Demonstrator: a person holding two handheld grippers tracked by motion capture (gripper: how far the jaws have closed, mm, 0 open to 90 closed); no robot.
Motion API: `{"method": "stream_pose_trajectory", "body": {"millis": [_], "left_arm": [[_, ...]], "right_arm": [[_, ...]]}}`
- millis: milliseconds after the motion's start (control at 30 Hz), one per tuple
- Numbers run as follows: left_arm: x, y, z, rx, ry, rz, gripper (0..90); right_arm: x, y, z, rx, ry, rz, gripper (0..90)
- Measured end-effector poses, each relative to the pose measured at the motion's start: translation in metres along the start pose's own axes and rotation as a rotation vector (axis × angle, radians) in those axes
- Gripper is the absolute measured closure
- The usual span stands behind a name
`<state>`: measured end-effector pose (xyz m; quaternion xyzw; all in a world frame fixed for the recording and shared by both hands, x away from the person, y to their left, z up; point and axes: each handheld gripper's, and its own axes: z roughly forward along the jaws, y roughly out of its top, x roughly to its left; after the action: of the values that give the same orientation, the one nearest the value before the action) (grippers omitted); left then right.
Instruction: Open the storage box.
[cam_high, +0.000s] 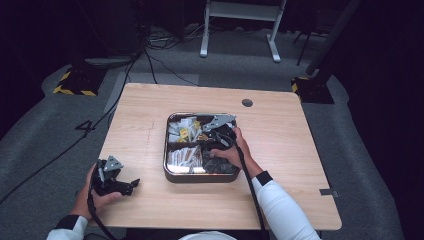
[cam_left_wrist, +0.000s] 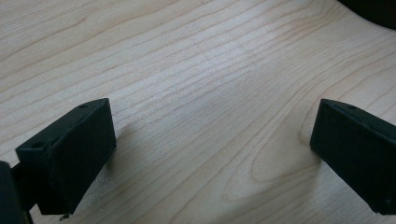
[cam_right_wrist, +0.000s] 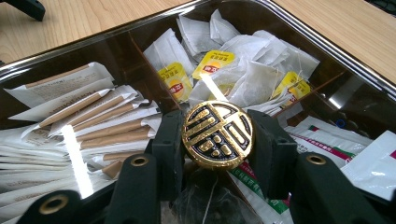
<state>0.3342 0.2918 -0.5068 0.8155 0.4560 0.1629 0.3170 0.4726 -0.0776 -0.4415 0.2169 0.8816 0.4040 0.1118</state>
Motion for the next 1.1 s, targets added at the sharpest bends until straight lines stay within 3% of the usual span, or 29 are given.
{"method": "stream_pose_trajectory", "body": {"millis": [400,1100], "left_arm": [[0.000,0.000,0.000,0.000,0.000,0.000,0.4],[0.000,0.000,0.000,0.000,0.000,0.002,0.4]], "right_arm": [[0.001,0.002,-0.003,-0.009,-0.003,-0.003,58.8],[-0.001,0.012,-0.029,-0.074,-0.003,-0.018,58.8]]}}
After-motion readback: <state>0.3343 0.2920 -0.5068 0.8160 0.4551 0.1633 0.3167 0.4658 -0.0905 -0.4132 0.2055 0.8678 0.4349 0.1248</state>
